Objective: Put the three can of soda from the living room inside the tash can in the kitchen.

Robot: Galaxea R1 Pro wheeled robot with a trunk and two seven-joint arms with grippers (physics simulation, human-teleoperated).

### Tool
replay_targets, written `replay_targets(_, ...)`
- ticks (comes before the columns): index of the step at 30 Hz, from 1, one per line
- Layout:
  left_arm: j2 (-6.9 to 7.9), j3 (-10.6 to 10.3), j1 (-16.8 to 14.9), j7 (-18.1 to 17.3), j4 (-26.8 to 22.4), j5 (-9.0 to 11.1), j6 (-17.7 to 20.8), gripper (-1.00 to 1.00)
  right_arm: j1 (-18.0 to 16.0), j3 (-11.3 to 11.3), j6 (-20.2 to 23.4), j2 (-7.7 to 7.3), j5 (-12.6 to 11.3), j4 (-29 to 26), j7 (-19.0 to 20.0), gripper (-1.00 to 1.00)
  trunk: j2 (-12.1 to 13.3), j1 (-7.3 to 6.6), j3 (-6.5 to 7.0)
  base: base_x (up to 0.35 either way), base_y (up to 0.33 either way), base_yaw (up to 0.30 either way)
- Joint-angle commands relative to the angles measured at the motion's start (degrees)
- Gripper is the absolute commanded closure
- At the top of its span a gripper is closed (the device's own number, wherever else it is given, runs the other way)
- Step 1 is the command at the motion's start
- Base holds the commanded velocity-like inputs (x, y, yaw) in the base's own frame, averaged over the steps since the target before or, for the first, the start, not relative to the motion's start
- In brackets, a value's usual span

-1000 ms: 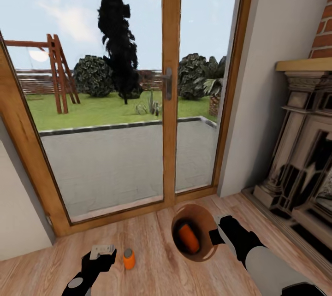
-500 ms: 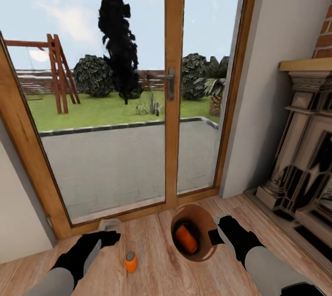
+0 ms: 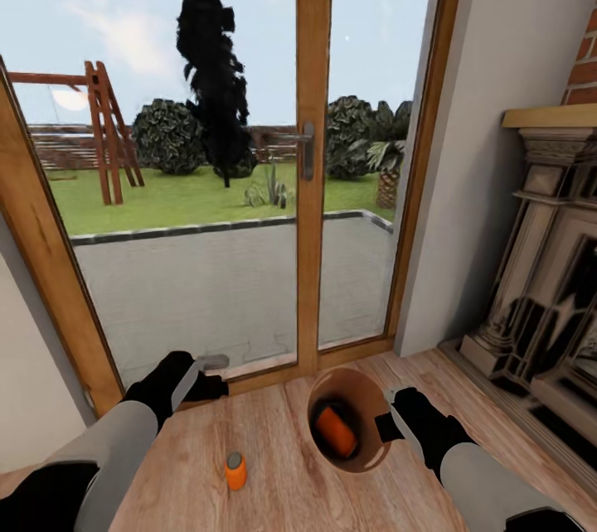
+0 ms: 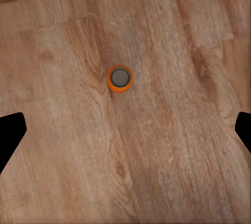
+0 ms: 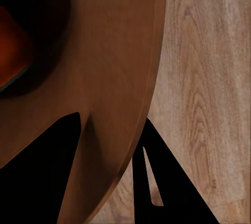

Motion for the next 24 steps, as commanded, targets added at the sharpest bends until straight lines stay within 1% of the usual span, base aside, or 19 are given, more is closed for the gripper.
replay_targets(1,0.0,0.0,-0.1,0.0,0.0,0.0,0.0,-1.0,0.0,-0.1,0.0,0.02,-0.5,-0.1,0.0,1.0,0.0,0.0,0.01,0.0,0.0,0.0)
replay_targets(9,-0.01,0.1,-0.1,0.0,0.0,0.0,0.1,-1.0,-0.1,-0.1,0.1,-0.22,-0.5,-0.1,0.0,1.0,0.0,0.0,0.01,0.0,0.0,0.0)
replay_targets(11,-0.01,0.0,-0.1,0.0,0.0,0.0,0.1,-1.0,-0.1,-0.1,0.1,-0.51,-0.4,-0.1,0.0,1.0,0.0,0.0,0.01,0.0,0.0,0.0)
replay_targets(13,-0.01,0.0,-0.1,-0.1,0.1,0.0,0.1,-1.0,-0.3,-0.1,0.2,-0.84,-0.4,-0.1,0.1,1.0,-0.8,0.44,-0.35,0.0,0.0,0.0)
replay_targets(15,-0.04,0.0,-0.1,-0.1,0.0,0.0,0.1,-1.0,-0.8,-0.2,1.1,-1.55,-0.4,-0.1,0.2,1.0,-1.6,0.88,-0.71,0.0,0.0,0.0)
replay_targets(16,-0.06,0.0,-0.1,-0.1,0.0,0.0,0.1,-1.0,-1.6,-0.2,2.1,-2.49,-0.5,-0.2,0.4,1.0,-2.0,1.1,-0.89,0.0,0.0,0.0)
replay_targets(19,-0.08,0.0,-0.1,-0.2,-0.2,0.1,0.1,-1.0,-3.3,-0.2,2.7,-3.57,-0.5,-0.2,0.5,1.0,-3.2,1.75,-1.43,0.0,0.0,0.0)
replay_targets(22,-0.09,0.0,-0.1,-0.3,-0.3,0.1,0.1,-1.0,-6.7,-0.4,3.1,-5.48,-0.6,-0.1,0.7,1.0,-4.4,2.41,-1.97,0.0,0.0,0.0)
replay_targets(23,-0.09,0.0,-0.1,-0.3,-0.3,0.1,0.1,-1.0,-7.3,-0.6,3.2,-5.82,-0.6,-0.1,0.8,1.0,-4.8,2.63,-2.15,0.0,0.0,0.0)
replay_targets(24,-0.09,0.0,-0.1,-0.3,-0.3,0.1,0.1,-1.0,-8.4,-1.4,3.3,-6.34,-0.6,-0.1,1.4,1.0,-5.2,2.85,-2.32,0.0,0.0,0.0)
